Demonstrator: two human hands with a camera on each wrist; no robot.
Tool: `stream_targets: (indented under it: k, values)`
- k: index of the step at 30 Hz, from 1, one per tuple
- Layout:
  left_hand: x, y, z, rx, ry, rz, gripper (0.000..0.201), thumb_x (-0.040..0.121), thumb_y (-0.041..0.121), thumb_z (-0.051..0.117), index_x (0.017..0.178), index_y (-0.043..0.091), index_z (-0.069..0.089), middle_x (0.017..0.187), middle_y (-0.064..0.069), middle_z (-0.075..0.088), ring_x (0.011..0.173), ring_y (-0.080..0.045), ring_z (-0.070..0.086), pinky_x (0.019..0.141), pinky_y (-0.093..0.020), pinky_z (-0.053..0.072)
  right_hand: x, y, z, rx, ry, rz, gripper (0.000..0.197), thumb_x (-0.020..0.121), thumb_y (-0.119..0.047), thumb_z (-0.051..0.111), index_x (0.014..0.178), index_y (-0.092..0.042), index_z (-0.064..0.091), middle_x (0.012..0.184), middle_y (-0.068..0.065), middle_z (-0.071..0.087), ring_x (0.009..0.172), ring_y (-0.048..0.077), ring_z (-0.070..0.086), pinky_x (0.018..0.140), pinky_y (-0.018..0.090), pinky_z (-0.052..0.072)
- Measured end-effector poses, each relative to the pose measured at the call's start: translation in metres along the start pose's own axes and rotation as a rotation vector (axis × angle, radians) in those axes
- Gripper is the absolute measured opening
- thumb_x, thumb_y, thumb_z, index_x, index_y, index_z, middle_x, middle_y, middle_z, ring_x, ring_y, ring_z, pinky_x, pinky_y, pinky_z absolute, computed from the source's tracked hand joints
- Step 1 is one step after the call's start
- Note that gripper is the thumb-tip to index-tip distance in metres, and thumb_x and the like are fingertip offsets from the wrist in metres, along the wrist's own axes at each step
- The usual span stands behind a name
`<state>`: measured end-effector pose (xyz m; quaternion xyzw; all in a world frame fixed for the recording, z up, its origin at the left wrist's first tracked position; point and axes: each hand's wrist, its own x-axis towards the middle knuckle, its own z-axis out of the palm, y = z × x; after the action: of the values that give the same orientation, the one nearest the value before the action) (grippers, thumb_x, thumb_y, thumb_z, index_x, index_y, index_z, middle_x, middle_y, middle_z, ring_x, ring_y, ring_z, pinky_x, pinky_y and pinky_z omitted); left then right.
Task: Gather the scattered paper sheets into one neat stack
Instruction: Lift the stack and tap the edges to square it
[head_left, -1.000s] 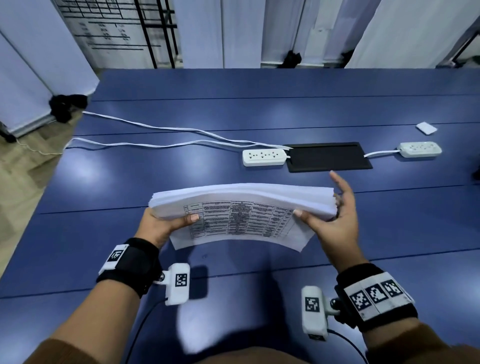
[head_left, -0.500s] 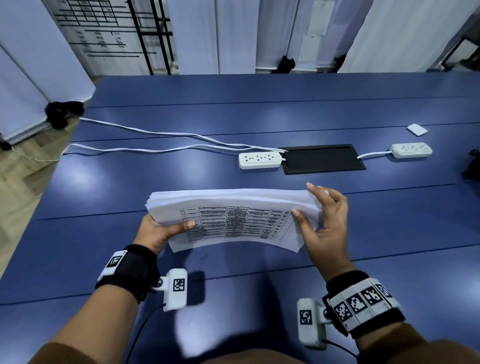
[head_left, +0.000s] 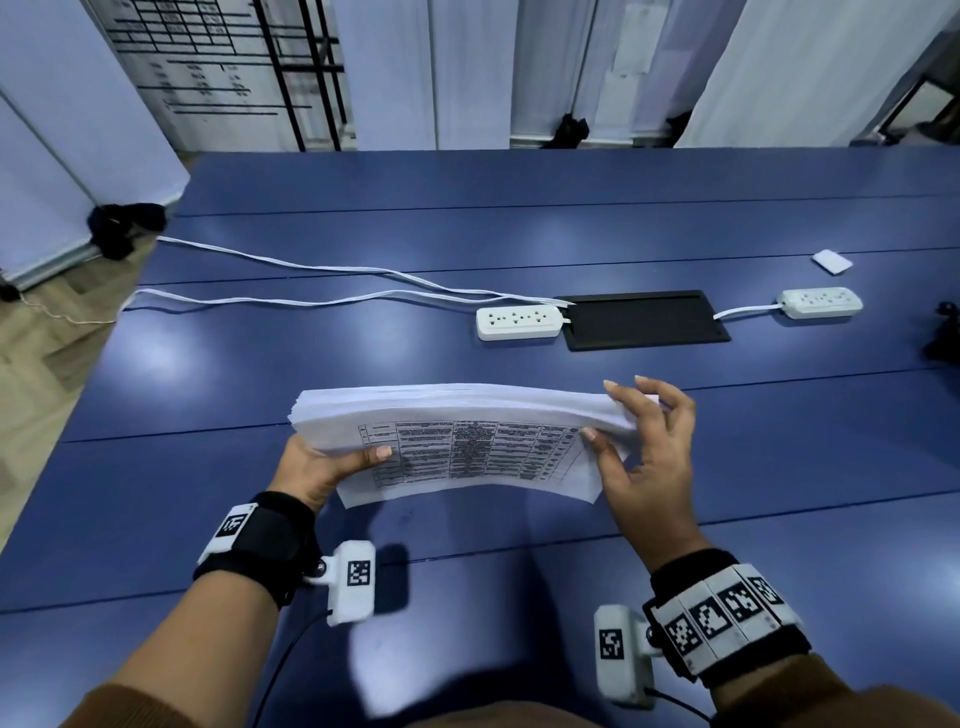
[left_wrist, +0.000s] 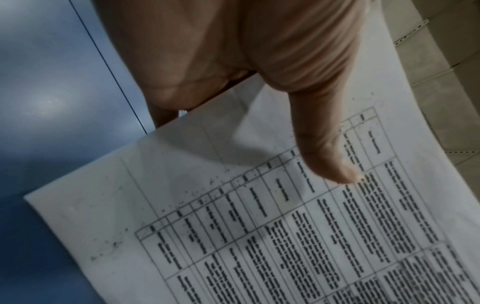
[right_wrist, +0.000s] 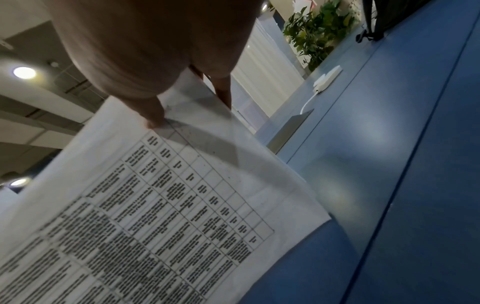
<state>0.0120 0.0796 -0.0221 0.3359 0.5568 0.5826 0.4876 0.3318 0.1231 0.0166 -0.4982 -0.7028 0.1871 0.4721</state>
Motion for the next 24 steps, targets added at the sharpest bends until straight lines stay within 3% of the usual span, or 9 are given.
stream_targets:
  k: [3,5,8,10,12,14,16,20,24]
  values:
    - [0.001,-0.002,-0.001,-0.018,0.031,-0.02,0.072,0.018,0.038,0.097,0.082,0.01,0.076,0.087,-0.002,0.076,0.08,-0.012,0.072,0.071,-0.021,0.056,0.003,-0.009,-0.004,-0.07,-0.013,-0.035,0.04,0.084,-0.009,0.073,0.121,-0.021,0.062,0.115,-0.009,0.039,0.108,0.002,0.049,0.092,0.015,0.043]
    - [0.0,-0.001,0.001,0.0,0.045,-0.024,0.046,0.032,0.022,0.097,0.074,0.022,0.079,0.08,0.003,0.076,0.075,-0.008,0.071,0.069,-0.02,0.056,0.011,-0.017,-0.007,-0.261,-0.058,-0.05,0.032,0.08,-0.021,0.077,0.109,-0.023,0.063,0.112,-0.006,0.047,0.103,0.014,0.053,0.093,0.04,0.046]
    - [-0.002,0.007,0.01,0.065,0.072,0.019,0.037,0.063,-0.015,0.076,0.069,0.022,0.079,0.073,0.007,0.075,0.069,-0.004,0.07,0.066,-0.017,0.055,0.029,-0.033,-0.009,-0.678,-0.248,-0.077,0.036,0.074,-0.039,0.078,0.102,-0.028,0.06,0.103,-0.005,0.059,0.106,0.023,0.054,0.1,0.065,0.032]
    - [-0.003,0.016,0.016,0.093,0.066,0.033,0.031,0.067,-0.019,0.071,0.076,0.011,0.075,0.073,0.006,0.075,0.069,-0.004,0.07,0.066,-0.016,0.054,0.041,-0.047,-0.008,-0.807,-0.396,-0.068,0.038,0.075,-0.044,0.075,0.106,-0.028,0.06,0.101,-0.007,0.063,0.11,0.023,0.054,0.102,0.072,0.022]
    - [-0.002,0.027,0.023,0.101,0.052,0.05,0.028,0.067,-0.019,0.071,0.084,0.004,0.069,0.071,0.007,0.074,0.067,-0.004,0.069,0.065,-0.015,0.054,0.049,-0.056,-0.001,-0.805,-0.511,-0.069,0.039,0.081,-0.045,0.068,0.115,-0.03,0.056,0.106,-0.007,0.061,0.112,0.022,0.053,0.107,0.068,0.017]
    - [-0.002,0.036,0.028,0.137,0.035,0.07,0.026,0.066,-0.016,0.074,0.086,0.001,0.069,0.071,0.007,0.074,0.068,-0.004,0.069,0.066,-0.014,0.053,0.054,-0.063,0.007,-0.688,-0.59,-0.117,0.043,0.085,-0.043,0.065,0.124,-0.031,0.049,0.109,-0.006,0.058,0.111,0.023,0.054,0.107,0.054,0.026]
    - [-0.002,0.042,0.031,0.152,0.019,0.082,0.026,0.066,-0.014,0.076,0.086,0.001,0.07,0.072,0.007,0.074,0.07,-0.004,0.069,0.068,-0.015,0.053,0.058,-0.069,0.013,-0.566,-0.615,-0.177,0.042,0.085,-0.04,0.065,0.124,-0.03,0.052,0.105,-0.003,0.061,0.105,0.025,0.058,0.091,0.041,0.039]
    - [-0.007,0.046,0.034,0.136,0.032,0.104,0.029,0.063,-0.015,0.077,0.083,0.005,0.07,0.07,0.01,0.074,0.067,0.0,0.067,0.066,-0.013,0.052,0.059,-0.074,0.018,-0.503,-0.535,-0.219,0.014,0.084,-0.026,0.064,0.097,-0.027,0.062,0.083,-0.004,0.066,0.084,0.027,0.065,0.06,0.033,0.042]
    - [-0.008,0.037,0.03,0.081,0.157,0.18,0.049,0.061,-0.02,0.076,0.094,0.015,0.068,0.083,0.013,0.074,0.075,0.005,0.065,0.07,-0.011,0.051,0.055,-0.07,0.014,-0.317,-0.377,-0.098,0.024,0.072,-0.013,0.067,0.092,-0.026,0.064,0.081,-0.011,0.072,0.08,0.019,0.068,0.062,0.031,0.05]
